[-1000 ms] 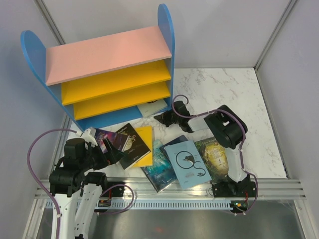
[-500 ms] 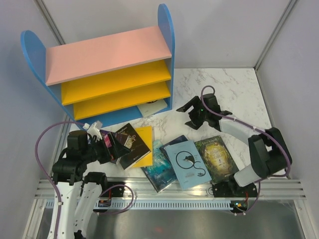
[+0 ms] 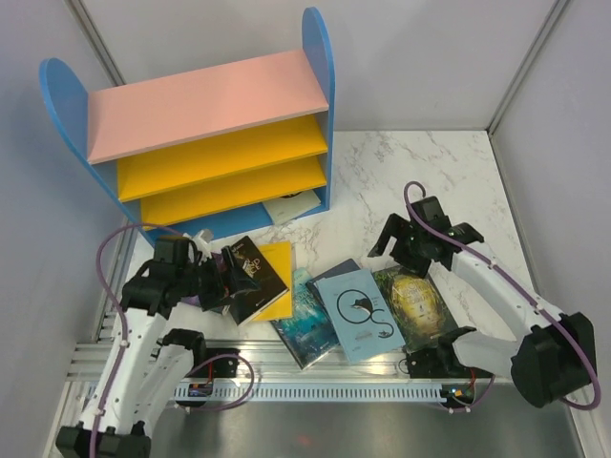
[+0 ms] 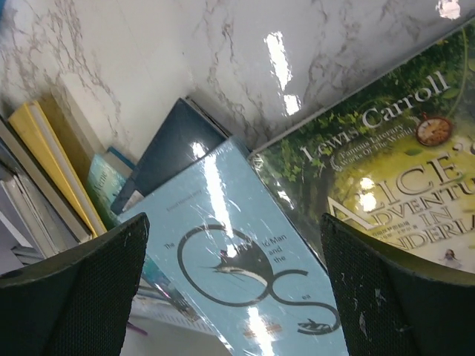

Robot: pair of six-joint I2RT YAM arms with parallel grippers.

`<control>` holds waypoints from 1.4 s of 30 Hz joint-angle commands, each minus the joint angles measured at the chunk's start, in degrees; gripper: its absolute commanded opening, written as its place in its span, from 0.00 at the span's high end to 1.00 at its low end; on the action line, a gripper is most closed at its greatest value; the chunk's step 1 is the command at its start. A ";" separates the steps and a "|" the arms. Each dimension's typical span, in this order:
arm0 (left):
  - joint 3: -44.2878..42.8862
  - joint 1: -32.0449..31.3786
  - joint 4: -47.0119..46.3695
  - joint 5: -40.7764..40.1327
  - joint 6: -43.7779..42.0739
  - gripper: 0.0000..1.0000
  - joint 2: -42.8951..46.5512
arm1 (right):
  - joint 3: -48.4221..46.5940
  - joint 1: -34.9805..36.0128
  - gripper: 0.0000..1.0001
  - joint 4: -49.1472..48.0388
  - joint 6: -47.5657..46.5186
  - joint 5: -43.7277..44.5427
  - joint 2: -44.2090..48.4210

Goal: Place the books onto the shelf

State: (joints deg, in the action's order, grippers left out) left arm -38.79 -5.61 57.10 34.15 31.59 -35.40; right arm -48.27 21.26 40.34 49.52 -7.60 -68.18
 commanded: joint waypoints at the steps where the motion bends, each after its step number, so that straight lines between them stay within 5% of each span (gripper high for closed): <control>1: -2.87 -7.02 -3.92 -10.11 6.08 0.00 -6.25 | 1.25 0.19 0.02 6.42 -3.81 0.92 3.05; 4: -6.56 -23.09 -5.77 -21.97 12.84 0.00 -13.63 | 3.18 0.54 0.02 7.04 -3.55 0.04 4.81; 8: -8.07 -40.58 -13.82 -26.68 21.91 0.00 -21.28 | 6.34 1.68 0.03 6.60 -2.76 -1.98 7.88; 15: -3.23 -51.94 -32.65 -25.19 31.86 0.00 -29.10 | 15.11 2.12 0.03 0.98 -0.22 -9.62 12.72; 22: -0.16 -59.07 -51.53 -25.18 39.85 0.00 -39.65 | 23.92 2.04 0.03 -7.46 2.60 -16.31 12.81; 29: 2.48 -62.33 -60.78 -26.24 43.20 0.00 -44.23 | 32.35 2.04 0.05 -13.17 7.61 -21.14 14.73; 42: 6.18 -64.62 -63.96 -30.63 47.85 0.07 -37.91 | 37.20 2.12 0.13 -17.75 13.93 -26.50 19.49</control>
State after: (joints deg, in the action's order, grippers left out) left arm -33.39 -69.47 -3.16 6.63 75.92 -77.56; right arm -15.14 22.26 16.97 62.06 -34.13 -47.94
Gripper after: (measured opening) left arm 0.957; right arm 0.872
